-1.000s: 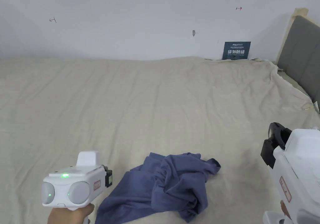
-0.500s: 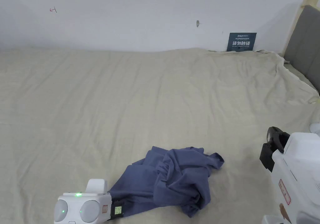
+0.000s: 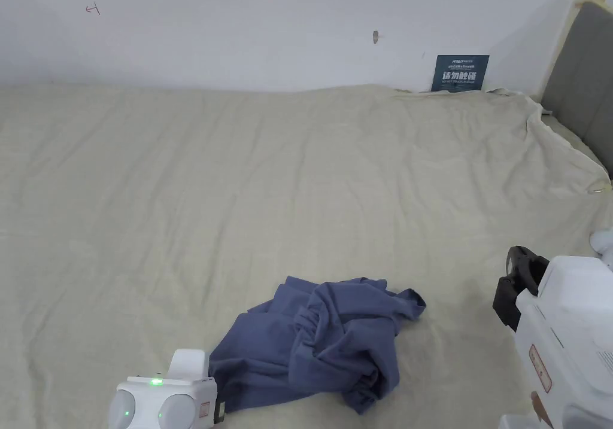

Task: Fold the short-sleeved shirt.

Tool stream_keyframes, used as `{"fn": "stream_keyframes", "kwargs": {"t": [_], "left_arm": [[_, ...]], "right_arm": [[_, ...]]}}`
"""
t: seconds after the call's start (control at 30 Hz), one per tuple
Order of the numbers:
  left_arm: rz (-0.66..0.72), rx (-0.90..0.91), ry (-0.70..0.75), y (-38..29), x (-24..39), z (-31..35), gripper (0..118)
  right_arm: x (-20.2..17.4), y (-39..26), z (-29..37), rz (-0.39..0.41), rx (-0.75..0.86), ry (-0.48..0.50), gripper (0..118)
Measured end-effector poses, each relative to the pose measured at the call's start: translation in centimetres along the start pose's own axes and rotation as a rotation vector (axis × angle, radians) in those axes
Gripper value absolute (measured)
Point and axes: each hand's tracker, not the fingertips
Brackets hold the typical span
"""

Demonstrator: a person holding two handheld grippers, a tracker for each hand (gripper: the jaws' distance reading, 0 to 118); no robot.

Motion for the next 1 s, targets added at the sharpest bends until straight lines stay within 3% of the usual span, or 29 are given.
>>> {"fn": "stream_keyframes", "kwargs": {"t": [0.1,0.2,0.3,0.33,0.43,0.53,0.57,0.73,0.9,0.97,1.0], "left_arm": [[0.042,0.071,-0.041,0.1,-0.5,1.5,0],[0.07,0.128,-0.076,0.7,-1.1,3.3,0],[0.072,0.174,-0.104,1.3,-2.2,3.8,0],[0.073,0.179,-0.11,1.4,-2.3,4.1,0],[0.077,0.205,-0.121,2.0,-2.9,4.3,0],[0.082,0.215,-0.133,2.4,-3.0,4.4,0],[0.084,0.214,-0.137,2.6,-3.1,4.3,0],[0.082,0.204,-0.143,2.7,-3.0,4.1,0],[0.088,0.198,-0.148,2.5,-3.0,3.9,0],[0.09,0.197,-0.15,2.5,-3.0,3.9,0],[0.09,0.198,-0.151,2.4,-3.1,3.9,0]], "right_arm": [[0.0,-0.1,-0.9,-0.019,-0.022,0.009,0],[0.3,-0.3,-3.3,-0.092,-0.116,0.058,0],[0.1,-0.6,-6.4,-0.113,-0.221,0.095,4],[0.0,-0.9,-7.5,-0.121,-0.252,0.109,14],[-0.7,-1.9,-10.9,-0.115,-0.363,0.149,25],[-1.6,-3.3,-14.1,-0.109,-0.46,0.16,77],[-1.9,-3.8,-15.0,-0.122,-0.48,0.166,85],[-3.1,-6.6,-19.7,-0.146,-0.651,0.174,94],[-4.6,-9.1,-22.7,-0.122,-0.772,0.162,91],[-4.4,-10.2,-23.8,-0.13,-0.797,0.153,65],[-4.4,-10.6,-24.0,-0.145,-0.815,0.167,45]]}}
